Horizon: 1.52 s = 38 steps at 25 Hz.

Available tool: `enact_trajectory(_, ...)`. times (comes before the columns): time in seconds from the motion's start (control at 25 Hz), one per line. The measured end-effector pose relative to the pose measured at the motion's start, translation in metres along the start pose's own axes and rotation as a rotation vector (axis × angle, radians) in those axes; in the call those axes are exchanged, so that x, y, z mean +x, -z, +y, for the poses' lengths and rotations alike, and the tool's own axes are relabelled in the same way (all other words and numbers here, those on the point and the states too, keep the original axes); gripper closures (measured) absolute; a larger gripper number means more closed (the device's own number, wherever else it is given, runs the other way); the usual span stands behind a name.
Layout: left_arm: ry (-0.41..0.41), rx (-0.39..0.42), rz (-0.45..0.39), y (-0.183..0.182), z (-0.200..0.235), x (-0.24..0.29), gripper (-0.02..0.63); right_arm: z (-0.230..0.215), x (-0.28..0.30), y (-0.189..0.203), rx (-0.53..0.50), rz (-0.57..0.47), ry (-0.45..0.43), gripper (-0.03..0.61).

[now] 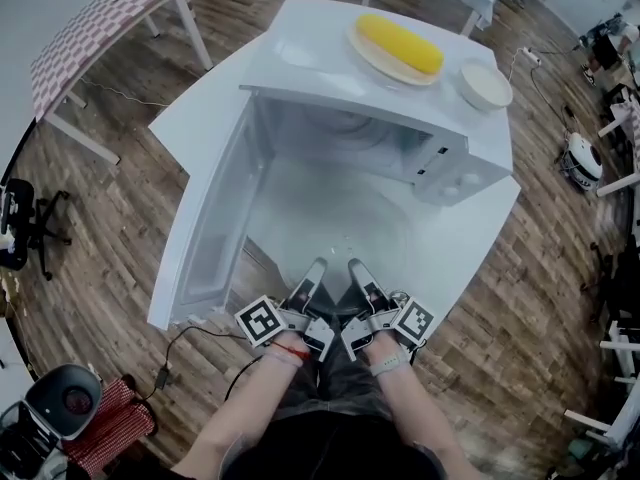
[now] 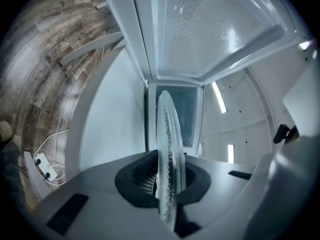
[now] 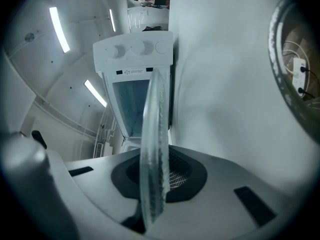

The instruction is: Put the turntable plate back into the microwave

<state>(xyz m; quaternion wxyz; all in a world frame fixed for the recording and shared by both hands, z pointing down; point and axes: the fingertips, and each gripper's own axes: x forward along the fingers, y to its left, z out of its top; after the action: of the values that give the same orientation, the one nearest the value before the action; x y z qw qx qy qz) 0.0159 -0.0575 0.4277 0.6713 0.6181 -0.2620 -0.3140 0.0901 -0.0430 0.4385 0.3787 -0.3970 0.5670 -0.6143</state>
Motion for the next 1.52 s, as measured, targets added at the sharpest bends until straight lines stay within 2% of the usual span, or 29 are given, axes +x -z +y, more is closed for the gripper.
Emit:
enact_trajectory(0.28,-0.003,0.013,-0.042,-0.009,0.004,0.011,0.583,0.001,0.015,-0.009,-0.015,0.044,0.002,0.538)
enact_trajectory(0.68,0.035,0.023,-0.048,-0.022,0.002,0.039,0.583,0.002,0.038,-0.031,-0.047,0.052,-0.005,0.538)
enact_trajectory(0.92,0.044,0.047,-0.072,-0.037,0.004,0.055,0.583,0.004,0.060,-0.040,-0.061,0.072,-0.036,0.538)
enact_trajectory(1.52,0.074,0.053,-0.052,-0.061,0.007,0.093,0.583,0.004,0.096,-0.065,-0.088,0.048,-0.051,0.538)
